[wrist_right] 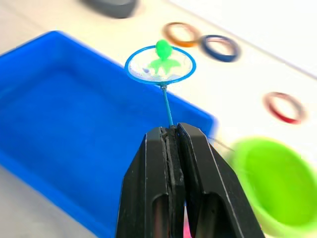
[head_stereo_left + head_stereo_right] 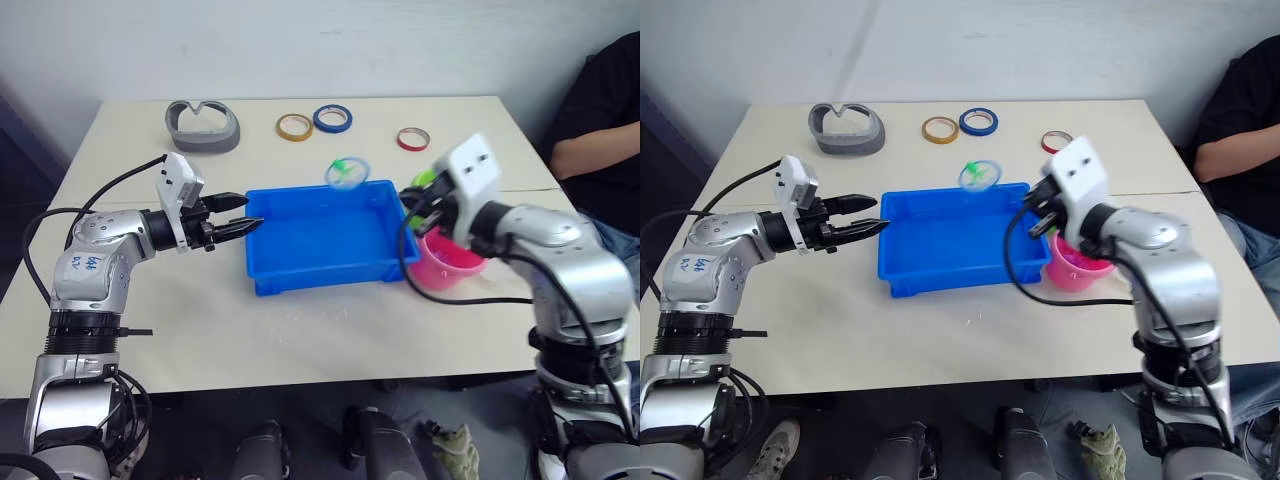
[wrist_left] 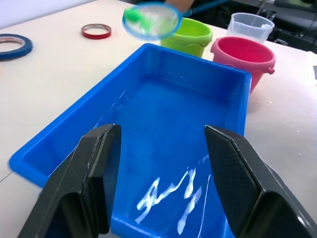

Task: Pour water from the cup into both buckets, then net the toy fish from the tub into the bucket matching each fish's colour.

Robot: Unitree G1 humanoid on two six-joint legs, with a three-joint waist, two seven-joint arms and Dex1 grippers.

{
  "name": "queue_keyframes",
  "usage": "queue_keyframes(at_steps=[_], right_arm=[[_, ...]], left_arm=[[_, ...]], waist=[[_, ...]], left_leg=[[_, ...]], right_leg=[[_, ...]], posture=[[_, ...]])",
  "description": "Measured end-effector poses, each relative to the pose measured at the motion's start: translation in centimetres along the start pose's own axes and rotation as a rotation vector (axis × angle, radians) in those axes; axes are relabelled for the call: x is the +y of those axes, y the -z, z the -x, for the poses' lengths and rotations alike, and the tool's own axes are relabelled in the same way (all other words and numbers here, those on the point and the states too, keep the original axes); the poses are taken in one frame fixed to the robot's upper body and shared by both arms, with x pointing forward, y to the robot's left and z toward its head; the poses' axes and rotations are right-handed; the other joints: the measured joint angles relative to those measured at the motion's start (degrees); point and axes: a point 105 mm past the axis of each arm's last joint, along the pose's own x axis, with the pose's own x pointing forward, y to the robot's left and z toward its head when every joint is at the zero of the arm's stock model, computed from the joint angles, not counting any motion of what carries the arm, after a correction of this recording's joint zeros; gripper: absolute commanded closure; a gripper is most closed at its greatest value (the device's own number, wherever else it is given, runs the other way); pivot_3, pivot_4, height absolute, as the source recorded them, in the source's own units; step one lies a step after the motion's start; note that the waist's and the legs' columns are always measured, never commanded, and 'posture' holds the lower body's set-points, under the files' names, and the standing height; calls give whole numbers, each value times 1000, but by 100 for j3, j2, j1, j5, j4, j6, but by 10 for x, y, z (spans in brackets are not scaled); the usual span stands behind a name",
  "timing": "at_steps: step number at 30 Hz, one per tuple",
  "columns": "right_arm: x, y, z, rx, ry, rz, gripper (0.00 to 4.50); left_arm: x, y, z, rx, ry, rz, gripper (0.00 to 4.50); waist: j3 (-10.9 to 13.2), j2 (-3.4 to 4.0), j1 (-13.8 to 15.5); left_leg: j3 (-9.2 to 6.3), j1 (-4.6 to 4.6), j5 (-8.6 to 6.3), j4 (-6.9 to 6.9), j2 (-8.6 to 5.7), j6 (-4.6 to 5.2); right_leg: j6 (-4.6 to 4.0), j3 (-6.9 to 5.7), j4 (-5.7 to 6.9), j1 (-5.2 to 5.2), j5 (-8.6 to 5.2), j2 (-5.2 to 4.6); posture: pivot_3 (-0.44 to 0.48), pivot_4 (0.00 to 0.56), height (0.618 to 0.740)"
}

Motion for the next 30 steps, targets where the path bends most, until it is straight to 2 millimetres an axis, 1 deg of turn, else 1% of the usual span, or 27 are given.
queue_keyframes(at_steps=[1, 2, 4, 5, 6, 7, 9, 10, 11, 13, 15, 17, 18, 19, 21, 23, 24, 26, 27, 30], right_arm=[[-23, -1, 21, 0, 85, 5, 4500], [-33, 1, 30, 11, 121, 4, 4500], [-39, 3, 36, 22, 143, 5, 4500], [-49, 8, 46, 42, 185, 4, 4500], [-62, 17, 60, 88, 242, 17, 4500], [-63, 18, 61, 92, 247, 18, 4500], [-73, 24, 68, 114, 288, 16, 4500], [-83, 35, 74, 159, 333, 35, 4500], [-87, 42, 76, 181, 353, 45, 4500], [-91, 49, 75, 201, 367, 67, 4500], [-94, 60, 70, 246, 379, 163, 4500], [-92, 69, 65, 275, 365, 232, 4500], [-91, 71, 64, 286, 360, 276, 4500], [-89, 74, 62, 316, 340, 375, 4500], [-88, 71, 61, 352, 324, 597, 4500], [-89, 67, 61, 362, 318, 722, 4500], [-88, 64, 60, 371, 308, 821, 4500], [-87, 61, 59, 376, 294, 961, 4500], [-87, 60, 58, 380, 288, 1023, 4500], [-86, 60, 57, 381, 272, 1122, 4500]], left_arm=[[-1, 2, -6, 1, 27, 9, 1530], [-2, 1, -10, -3, 41, 8, 1530], [-3, 0, -12, -10, 52, 7, 1530], [-3, 0, -15, -14, 63, 8, 1530], [-5, -3, -20, -20, 88, 1, 1530], [-5, -3, -20, -20, 91, 0, 1530], [-6, -4, -21, -25, 99, -4, 1530], [-9, -5, -28, -38, 124, -3, 1530], [-12, -6, -32, -45, 143, -8, 1530], [-13, -8, -36, -51, 153, -16, 1530], [-13, -7, -40, -57, 158, -7, 1530], [-14, -6, -41, -52, 167, -15, 1530], [-14, -6, -41, -52, 167, -18, 1530], [-13, -7, -41, -52, 166, -21, 1530], [-12, -7, -41, -52, 166, -22, 1530], [-12, -6, -41, -49, 167, -18, 1530], [-12, -5, -41, -48, 166, -16, 1530], [-11, -4, -41, -47, 165, -14, 1530], [-11, -4, -41, -47, 166, -14, 1530], [-12, -4, -42, -48, 166, -13, 1530]], waist=[[0, 0, -24], [0, 0, -35], [0, 0, -30], [0, 0, -34], [0, 0, -25], [0, 0, -19], [0, 0, -11], [0, 0, -15], [0, 0, -12], [0, 1, -42], [0, 0, -39], [0, 0, -36], [1, 1, -35], [1, 2, -31], [1, 2, -26], [1, 2, -29], [1, 2, -30], [1, 2, -28], [1, 2, -26], [1, 2, -19]], left_leg=[[1, 2, 0, -1, 4, -1], [1, 2, 1, -1, 5, -1], [1, 3, 1, -1, 4, -1], [1, 3, 1, -1, 5, -1], [1, 3, 1, -1, 3, -1], [1, 3, 1, -1, 3, -1], [3, 4, 0, 0, 3, 0], [7, 7, 0, 0, 2, 2], [7, 7, 0, 1, 2, 2], [9, 8, 2, -2, 5, 1], [10, 10, 2, -2, 4, 0], [11, 9, 2, -2, 2, 0], [12, 9, 2, -2, 2, 0], [13, 9, 2, -2, 1, 1], [13, 9, 2, -1, 2, 1], [13, 9, 3, 1, 3, 0], [13, 10, 3, 1, 3, 0], [13, 10, 4, 2, 5, -2], [13, 10, 4, 2, 4, -3], [13, 10, 5, 4, 5, -4]], right_leg=[[0, 1, 0, 0, 0, 6], [0, 1, 1, 0, 0, 7], [0, 0, 2, 1, 0, 8], [0, 1, 1, 1, 0, 8], [0, 0, 0, 1, 0, 8], [0, 1, 0, 2, 0, 8], [2, 1, -6, 5, 1, 8], [3, 6, -9, 5, 1, 7], [3, 5, -29, 6, 2, 8], [6, 8, -32, 5, 3, 13], [6, 8, -34, 6, 3, 15], [7, 9, -34, 6, 4, 15], [7, 9, -35, 6, 4, 15], [7, 10, -35, 5, 4, 15], [8, 10, -36, 5, 4, 15], [8, 10, -37, 7, 5, 16], [9, 11, -36, 6, 4, 15], [9, 10, -37, 7, 4, 15], [9, 11, -37, 7, 5, 15], [9, 10, -36, 7, 5, 15]], posture=[[0, 150, 713], [0, 150, 713], [0, 150, 713], [0, 150, 713], [0, 150, 713], [0, 150, 713], [0, 150, 713], [0, 150, 713], [0, 150, 713], [0, 150, 713], [0, 150, 713], [0, 150, 713], [0, 150, 713], [0, 150, 713], [0, 150, 713], [0, 150, 713], [0, 150, 713], [0, 150, 713], [0, 150, 713], [0, 150, 713]])
